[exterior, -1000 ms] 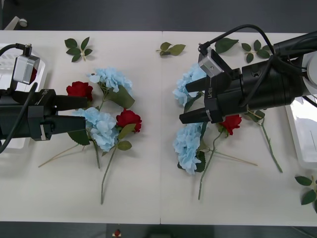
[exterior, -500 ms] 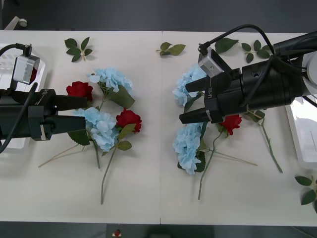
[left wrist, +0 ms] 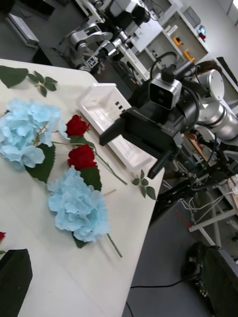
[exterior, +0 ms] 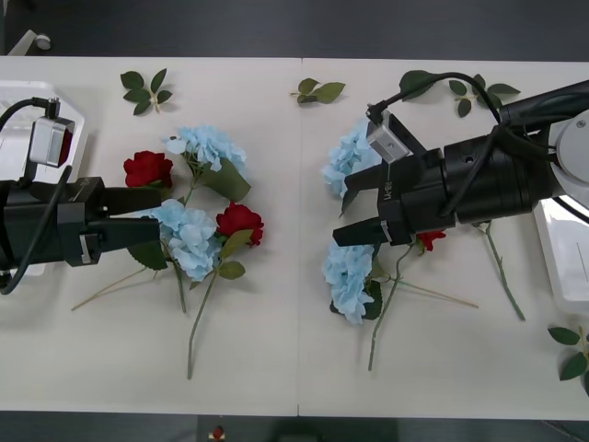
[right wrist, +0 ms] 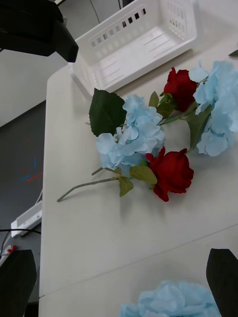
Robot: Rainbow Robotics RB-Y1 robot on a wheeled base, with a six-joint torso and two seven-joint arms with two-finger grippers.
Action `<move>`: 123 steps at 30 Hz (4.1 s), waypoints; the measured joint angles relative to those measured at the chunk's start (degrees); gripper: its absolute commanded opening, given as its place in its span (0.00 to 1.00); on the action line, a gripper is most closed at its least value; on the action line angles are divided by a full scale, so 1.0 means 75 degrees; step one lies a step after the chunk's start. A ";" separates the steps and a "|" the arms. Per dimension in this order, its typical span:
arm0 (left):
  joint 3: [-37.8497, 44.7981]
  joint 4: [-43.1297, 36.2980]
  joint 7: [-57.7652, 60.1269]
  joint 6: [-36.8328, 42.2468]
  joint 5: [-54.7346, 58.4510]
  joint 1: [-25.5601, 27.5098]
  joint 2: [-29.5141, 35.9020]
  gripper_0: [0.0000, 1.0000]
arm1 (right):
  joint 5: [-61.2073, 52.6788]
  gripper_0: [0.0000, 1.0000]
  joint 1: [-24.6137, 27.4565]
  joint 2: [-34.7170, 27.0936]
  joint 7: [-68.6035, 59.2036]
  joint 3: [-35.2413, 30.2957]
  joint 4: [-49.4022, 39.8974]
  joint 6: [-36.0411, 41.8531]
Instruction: Put the red flowers into the right box and the blue flowers into the left box
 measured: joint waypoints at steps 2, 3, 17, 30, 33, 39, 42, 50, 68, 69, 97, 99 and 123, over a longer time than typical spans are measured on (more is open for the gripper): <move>0.0103 0.0206 0.0005 0.0001 0.0000 -0.0024 -0.0004 1.00 | -0.0132 1.00 -0.0013 -0.0032 -0.0004 -0.0047 0.0022 0.0014; 0.0146 0.0326 0.0028 0.0002 -0.0001 -0.0067 -0.0004 1.00 | -0.0173 1.00 -0.0037 -0.0076 -0.0033 -0.0084 0.0022 0.0084; 0.0169 0.2984 0.6258 0.0588 -0.5206 -0.2664 -0.0905 1.00 | 0.1721 1.00 -0.1257 -0.1282 -0.6994 -0.0774 0.0019 0.4010; 0.0958 0.3183 0.9789 0.1185 -1.1017 -0.3093 -0.2545 1.00 | 0.6206 1.00 -0.1501 -0.1700 -0.8701 0.0442 0.0296 0.5450; 0.0953 0.3181 1.0477 0.1234 -1.1851 -0.3093 -0.2811 1.00 | 0.6436 1.00 -0.1501 -0.1683 -0.8700 0.0828 0.0611 0.4943; 0.0953 0.3179 1.0500 0.2134 -1.3079 -0.3103 -0.3311 1.00 | 0.6600 1.00 -0.1501 -0.1171 -0.8586 0.0991 0.1787 0.4176; 0.0953 0.3179 1.0500 0.2417 -1.3519 -0.3103 -0.3598 1.00 | 0.6763 1.00 -0.1501 -0.0813 -0.8106 0.0943 0.2389 0.3797; 0.0953 0.3179 1.0502 0.3016 -1.4549 -0.3144 -0.4311 1.00 | 0.6795 1.00 -0.1501 -0.0308 -0.6903 0.0935 0.3446 0.3111; 0.0953 0.3314 1.0613 0.3135 -1.5962 -0.3365 -0.5165 1.00 | 0.6892 1.00 -0.1501 0.0054 -0.6175 0.1803 0.4539 0.2027; 0.0953 0.3434 1.0684 0.2990 -1.5980 -0.3367 -0.5219 1.00 | 0.6892 1.00 -0.1501 0.0097 -0.6175 0.1789 0.4591 0.2026; 0.0522 0.4275 1.0763 0.2191 -1.6195 -0.3483 -0.5416 0.00 | 0.6942 1.00 -0.1501 0.0577 -0.6175 0.1998 0.5223 0.1442; 0.0522 0.4275 1.0763 0.2191 -1.6192 -0.3483 -0.5416 0.00 | 0.6986 0.94 -0.1501 0.0629 -0.6175 0.1998 0.5222 0.1433; 0.1265 0.1022 1.0878 0.3722 -1.2764 -0.3589 -0.3101 0.00 | 0.7098 0.00 -0.1501 0.0638 -0.6174 0.1998 0.5220 0.1393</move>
